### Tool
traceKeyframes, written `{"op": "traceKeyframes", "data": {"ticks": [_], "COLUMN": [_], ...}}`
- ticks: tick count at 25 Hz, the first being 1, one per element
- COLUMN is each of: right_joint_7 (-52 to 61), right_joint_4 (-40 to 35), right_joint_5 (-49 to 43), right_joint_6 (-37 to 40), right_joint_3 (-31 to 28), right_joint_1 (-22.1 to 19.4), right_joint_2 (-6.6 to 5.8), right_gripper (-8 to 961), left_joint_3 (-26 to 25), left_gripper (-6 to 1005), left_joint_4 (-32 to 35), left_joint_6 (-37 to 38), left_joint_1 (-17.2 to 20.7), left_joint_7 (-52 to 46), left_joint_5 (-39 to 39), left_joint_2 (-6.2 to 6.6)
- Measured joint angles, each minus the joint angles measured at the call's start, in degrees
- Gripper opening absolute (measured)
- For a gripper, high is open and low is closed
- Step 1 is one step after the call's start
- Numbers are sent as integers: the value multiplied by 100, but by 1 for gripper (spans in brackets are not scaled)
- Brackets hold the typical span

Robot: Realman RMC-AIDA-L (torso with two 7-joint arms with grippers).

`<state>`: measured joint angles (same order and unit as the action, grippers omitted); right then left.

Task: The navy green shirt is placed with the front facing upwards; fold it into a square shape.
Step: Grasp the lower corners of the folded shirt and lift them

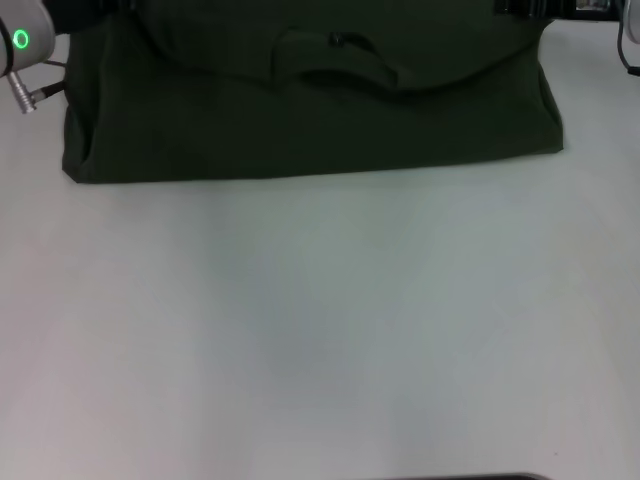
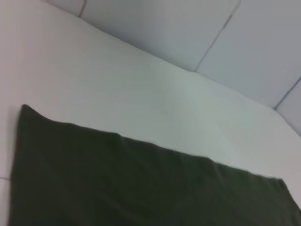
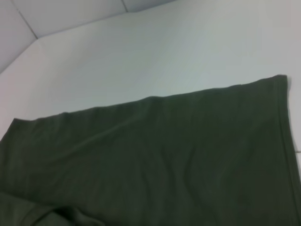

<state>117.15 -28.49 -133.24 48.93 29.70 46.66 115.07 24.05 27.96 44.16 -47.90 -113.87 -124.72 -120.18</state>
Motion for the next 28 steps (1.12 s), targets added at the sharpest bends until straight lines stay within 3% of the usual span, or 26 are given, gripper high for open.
{"op": "traceKeyframes", "data": {"ticks": [3,8,11,22,28], "right_joint_7": [0,-5,-103,-305,69], "right_joint_4": [-42,-304,-509,-1082,-1096], "right_joint_5": [0,233,556,932,883], "right_joint_6": [-9,80,270,1774,2273], "right_joint_3": [11,26,45,55,66], "right_joint_1": [-14,-141,-327,-1083,-1388], "right_joint_2": [0,10,15,-62,-378], "right_gripper": [402,599,649,698,695], "left_joint_3": [1,10,14,5,11], "left_gripper": [322,565,795,861,861], "left_joint_4": [110,276,284,731,1077], "left_joint_6": [2,208,548,2345,3105], "left_joint_1": [118,438,597,1180,1497], "left_joint_7": [29,554,678,802,815], "left_joint_5": [249,1254,1557,1633,1637], "left_joint_2": [-16,-49,-55,-111,-256]}}
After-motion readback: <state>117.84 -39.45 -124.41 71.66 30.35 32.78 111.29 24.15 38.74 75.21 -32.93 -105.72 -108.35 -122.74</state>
